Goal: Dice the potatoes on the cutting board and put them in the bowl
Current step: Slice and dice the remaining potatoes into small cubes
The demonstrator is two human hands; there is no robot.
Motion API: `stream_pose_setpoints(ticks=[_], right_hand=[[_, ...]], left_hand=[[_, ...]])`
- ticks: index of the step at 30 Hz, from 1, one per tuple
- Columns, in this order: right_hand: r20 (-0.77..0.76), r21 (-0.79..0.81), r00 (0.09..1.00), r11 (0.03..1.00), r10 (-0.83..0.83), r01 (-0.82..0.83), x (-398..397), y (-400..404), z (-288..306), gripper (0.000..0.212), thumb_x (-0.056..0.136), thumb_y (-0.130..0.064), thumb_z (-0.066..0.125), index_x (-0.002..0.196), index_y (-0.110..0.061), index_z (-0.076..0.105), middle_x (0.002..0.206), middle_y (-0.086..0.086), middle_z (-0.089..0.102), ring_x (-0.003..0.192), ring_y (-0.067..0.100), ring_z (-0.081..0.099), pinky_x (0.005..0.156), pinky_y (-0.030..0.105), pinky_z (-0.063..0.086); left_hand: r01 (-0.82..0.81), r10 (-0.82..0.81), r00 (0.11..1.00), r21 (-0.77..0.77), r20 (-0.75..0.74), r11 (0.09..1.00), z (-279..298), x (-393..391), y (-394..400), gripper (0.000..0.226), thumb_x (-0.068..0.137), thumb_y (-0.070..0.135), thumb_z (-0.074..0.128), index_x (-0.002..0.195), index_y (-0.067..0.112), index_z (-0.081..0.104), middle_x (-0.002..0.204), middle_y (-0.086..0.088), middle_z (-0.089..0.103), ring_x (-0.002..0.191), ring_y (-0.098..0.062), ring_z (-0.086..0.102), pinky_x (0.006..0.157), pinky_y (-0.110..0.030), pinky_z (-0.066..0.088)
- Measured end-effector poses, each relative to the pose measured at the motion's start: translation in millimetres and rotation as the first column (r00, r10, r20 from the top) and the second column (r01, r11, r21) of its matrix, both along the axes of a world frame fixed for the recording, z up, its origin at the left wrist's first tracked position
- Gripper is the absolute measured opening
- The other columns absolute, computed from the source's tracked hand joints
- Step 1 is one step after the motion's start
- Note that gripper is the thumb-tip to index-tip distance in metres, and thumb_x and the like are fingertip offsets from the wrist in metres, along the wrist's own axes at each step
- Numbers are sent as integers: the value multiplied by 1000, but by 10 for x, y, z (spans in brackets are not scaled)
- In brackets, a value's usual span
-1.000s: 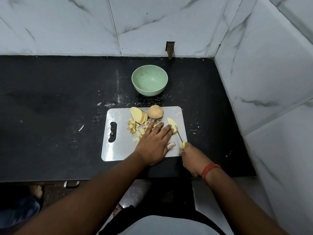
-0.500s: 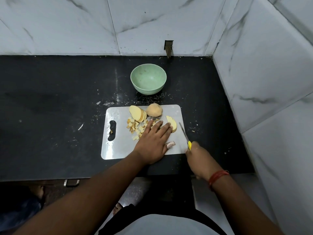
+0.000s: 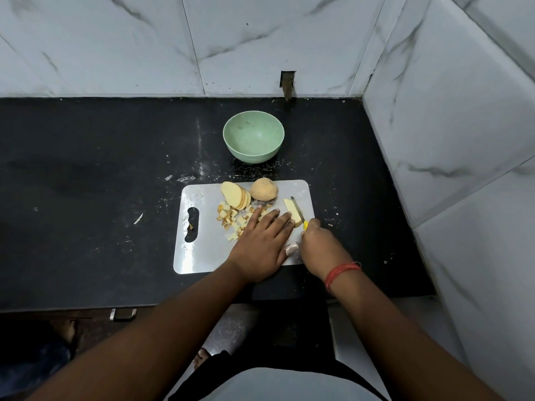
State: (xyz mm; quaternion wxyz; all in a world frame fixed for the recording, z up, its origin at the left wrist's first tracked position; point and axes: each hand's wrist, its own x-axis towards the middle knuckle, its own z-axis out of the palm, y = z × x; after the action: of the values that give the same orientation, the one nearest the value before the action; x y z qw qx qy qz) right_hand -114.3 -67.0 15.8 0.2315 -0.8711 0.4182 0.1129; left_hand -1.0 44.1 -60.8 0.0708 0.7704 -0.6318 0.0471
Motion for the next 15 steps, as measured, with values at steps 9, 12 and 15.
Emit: stream_pose_setpoints(ticks=[9,12,15], right_hand=[[-44,-43,997,997,68,-70,1,-17,5,26,99,-13,39,124,-3,37,109,19,65,96,33,65,68,32,42],[-102,-8,994,999,47,-48,62,-26,16,31,97,-9,42,126,-2,35,112,20,64,99,32,65,73,34,46],[-154,10,988,1000,25,-24,116,-32,46,41,94,-7,50,131,1,33,116,20,62,103,30,64,82,36,50]], left_hand=[[-7,7,1000,-8,-12,1000,-7,5,-3,62,105,53,32,150,13,50,155,-8,48,144,-31,40,125,-58,16],[-10,10,1000,0,-15,1000,-4,8,-7,62,106,53,31,150,14,50,155,-8,48,144,-31,40,125,-58,16],[-12,12,1000,14,-24,1000,0,12,-11,63,105,53,29,150,14,50,155,-8,48,144,-31,40,124,-58,17]])
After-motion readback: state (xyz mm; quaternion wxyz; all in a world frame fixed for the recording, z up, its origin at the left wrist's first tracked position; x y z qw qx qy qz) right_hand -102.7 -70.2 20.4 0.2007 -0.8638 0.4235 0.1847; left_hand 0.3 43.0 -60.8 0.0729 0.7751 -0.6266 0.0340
